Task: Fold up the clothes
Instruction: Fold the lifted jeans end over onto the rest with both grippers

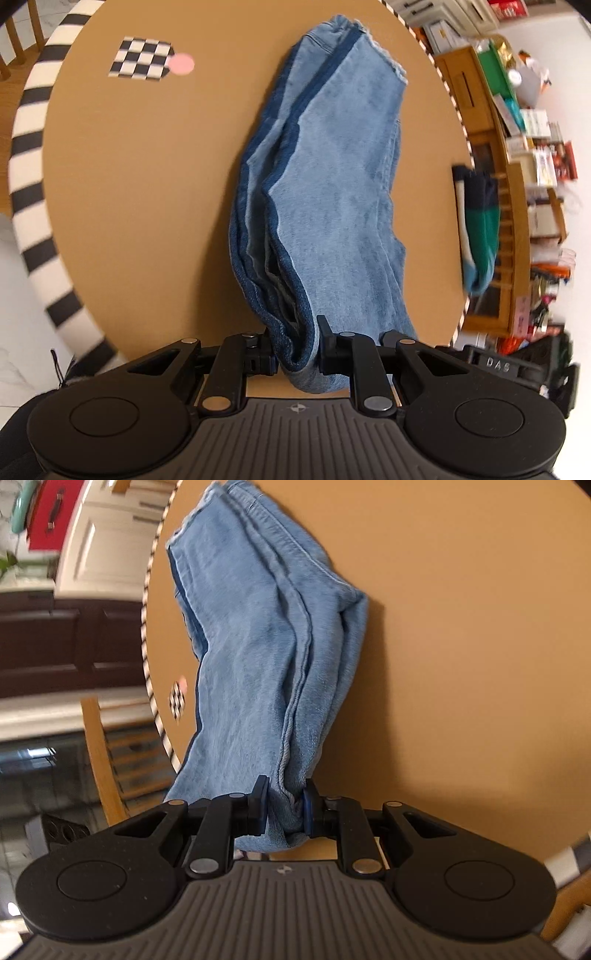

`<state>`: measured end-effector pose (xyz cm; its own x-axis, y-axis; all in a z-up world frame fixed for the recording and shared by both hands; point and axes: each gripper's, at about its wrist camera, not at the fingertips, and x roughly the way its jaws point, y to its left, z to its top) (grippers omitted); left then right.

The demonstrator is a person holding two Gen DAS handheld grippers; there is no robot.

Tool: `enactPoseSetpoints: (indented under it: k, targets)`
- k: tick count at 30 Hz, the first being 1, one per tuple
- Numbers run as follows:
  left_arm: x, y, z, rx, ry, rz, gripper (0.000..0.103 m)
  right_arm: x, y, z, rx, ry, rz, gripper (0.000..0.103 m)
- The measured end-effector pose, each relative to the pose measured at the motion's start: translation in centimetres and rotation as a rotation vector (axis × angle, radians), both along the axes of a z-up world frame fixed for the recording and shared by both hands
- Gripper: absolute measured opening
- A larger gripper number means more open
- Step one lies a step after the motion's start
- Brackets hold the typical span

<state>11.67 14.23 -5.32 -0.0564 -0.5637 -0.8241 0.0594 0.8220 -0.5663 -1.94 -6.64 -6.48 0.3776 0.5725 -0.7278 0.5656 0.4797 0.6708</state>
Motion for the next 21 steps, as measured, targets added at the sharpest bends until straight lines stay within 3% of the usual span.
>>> enactPoseSetpoints:
  k: [4, 11, 17, 21]
  targets:
    - [-1.5, 0.5, 1.1, 0.000, 0.002, 0.001, 0.020, -0.9, 0.0, 1.3, -0.013, 0.012, 0.045, 0.018]
    - [-2.2, 1.6, 4.0, -0.027, 0.001, 0.050, 0.020, -2.0, -0.9, 3.6, 0.017, -0.005, 0.025, 0.018]
    - [-0.1, 0.6, 6.3, -0.061, 0.032, 0.133, 0.020, 0.5, -2.1, 6.5, 0.013, -0.057, 0.041, 0.019]
    - [2.9, 0.1, 6.9, -0.066, 0.120, 0.199, 0.020, 3.3, -3.5, 7.5, 0.011, -0.073, 0.038, 0.019]
